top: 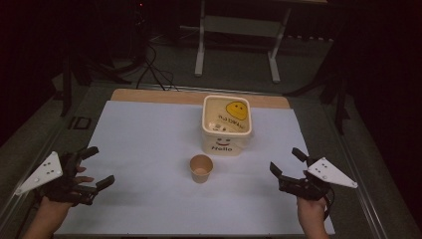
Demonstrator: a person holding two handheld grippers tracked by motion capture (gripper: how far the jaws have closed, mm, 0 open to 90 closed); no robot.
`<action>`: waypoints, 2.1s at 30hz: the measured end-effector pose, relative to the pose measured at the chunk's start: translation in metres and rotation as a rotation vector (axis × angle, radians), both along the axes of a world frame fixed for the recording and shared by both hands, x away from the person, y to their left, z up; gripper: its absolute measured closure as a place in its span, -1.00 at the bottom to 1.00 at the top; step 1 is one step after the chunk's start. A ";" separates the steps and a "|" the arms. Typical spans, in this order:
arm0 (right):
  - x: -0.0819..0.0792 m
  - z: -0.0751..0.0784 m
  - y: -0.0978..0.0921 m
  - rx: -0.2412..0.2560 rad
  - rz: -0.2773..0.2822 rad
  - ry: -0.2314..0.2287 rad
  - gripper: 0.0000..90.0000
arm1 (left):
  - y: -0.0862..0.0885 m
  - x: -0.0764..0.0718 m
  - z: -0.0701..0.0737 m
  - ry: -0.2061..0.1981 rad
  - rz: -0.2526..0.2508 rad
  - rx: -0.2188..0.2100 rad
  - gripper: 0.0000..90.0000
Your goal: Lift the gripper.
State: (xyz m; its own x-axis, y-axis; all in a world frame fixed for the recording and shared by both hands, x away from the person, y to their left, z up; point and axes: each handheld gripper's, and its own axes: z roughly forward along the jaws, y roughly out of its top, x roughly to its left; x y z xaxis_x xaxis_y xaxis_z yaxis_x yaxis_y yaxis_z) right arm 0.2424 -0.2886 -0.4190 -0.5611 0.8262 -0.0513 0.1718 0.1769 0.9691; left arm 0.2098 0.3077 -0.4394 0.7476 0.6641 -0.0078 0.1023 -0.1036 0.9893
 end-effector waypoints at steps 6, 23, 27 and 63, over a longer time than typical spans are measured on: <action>-0.001 0.001 0.002 -0.015 0.009 0.000 -0.71 | -0.004 0.001 0.005 0.057 -0.006 0.012 -0.99; -0.001 0.005 0.002 -0.003 0.018 0.010 -0.71 | -0.028 0.021 0.061 0.148 -0.203 0.124 -0.99; -0.001 0.005 0.004 -0.005 0.027 0.014 -0.71 | -0.042 0.030 0.070 0.156 -0.242 0.171 -0.98; 0.001 0.004 0.007 -0.010 0.060 0.031 -0.72 | -0.150 0.070 0.094 0.218 -0.471 0.587 -0.98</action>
State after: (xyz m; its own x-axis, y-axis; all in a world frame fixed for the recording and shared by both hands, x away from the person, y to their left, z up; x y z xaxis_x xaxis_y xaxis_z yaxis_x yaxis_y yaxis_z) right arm 0.2437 -0.2813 -0.4150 -0.6107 0.7908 -0.0409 0.1907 0.1970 0.9617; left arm 0.2799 0.1574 -0.3453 0.9737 0.2179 0.0673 0.1032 -0.6843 0.7218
